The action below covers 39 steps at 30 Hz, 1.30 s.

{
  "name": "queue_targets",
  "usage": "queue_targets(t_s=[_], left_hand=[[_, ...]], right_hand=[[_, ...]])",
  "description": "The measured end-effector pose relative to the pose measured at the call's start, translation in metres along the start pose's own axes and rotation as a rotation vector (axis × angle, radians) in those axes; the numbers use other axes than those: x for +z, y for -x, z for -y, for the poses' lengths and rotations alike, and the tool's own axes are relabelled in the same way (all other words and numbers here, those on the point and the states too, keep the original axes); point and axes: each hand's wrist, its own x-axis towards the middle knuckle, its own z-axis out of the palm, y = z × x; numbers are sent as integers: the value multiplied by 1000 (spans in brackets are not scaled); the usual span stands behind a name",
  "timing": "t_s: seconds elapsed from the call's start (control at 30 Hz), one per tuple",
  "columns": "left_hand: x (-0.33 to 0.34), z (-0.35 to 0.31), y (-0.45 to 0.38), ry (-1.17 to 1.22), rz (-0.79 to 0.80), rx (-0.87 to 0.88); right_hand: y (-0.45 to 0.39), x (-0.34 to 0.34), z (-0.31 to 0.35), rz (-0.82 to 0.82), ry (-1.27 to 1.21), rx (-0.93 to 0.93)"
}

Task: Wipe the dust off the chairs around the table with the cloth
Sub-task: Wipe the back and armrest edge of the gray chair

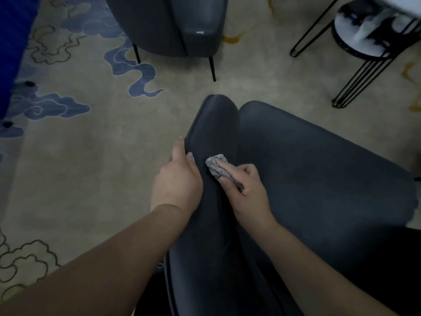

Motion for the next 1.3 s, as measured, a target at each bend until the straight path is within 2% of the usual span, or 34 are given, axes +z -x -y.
queue_targets(t_s=[0.17, 0.33, 0.4, 0.53, 0.67, 0.87, 1.07, 1.3], left_hand=[[-1, 3, -2, -5, 96, -8], [-18, 16, -15, 63, 432, 14], [-39, 31, -18, 30, 497, 65], [-96, 70, -14, -159, 507, 258], [-154, 109, -13, -393, 468, 409], [-217, 134, -26, -542, 387, 542], [-242, 137, -70, -581, 359, 551], [-238, 119, -161, -597, 374, 545]], right_hand=[[14, 3, 25, -166, 64, 174], [38, 12, 57, -254, 83, 252], [44, 16, 72, -291, 54, 279], [44, 31, 105, -367, 69, 322], [38, 56, 140, -408, 155, 275], [30, 105, 176, -349, 240, 274], [-8, 125, 194, -266, 289, 268], [-101, 131, 190, -231, 275, 293]])
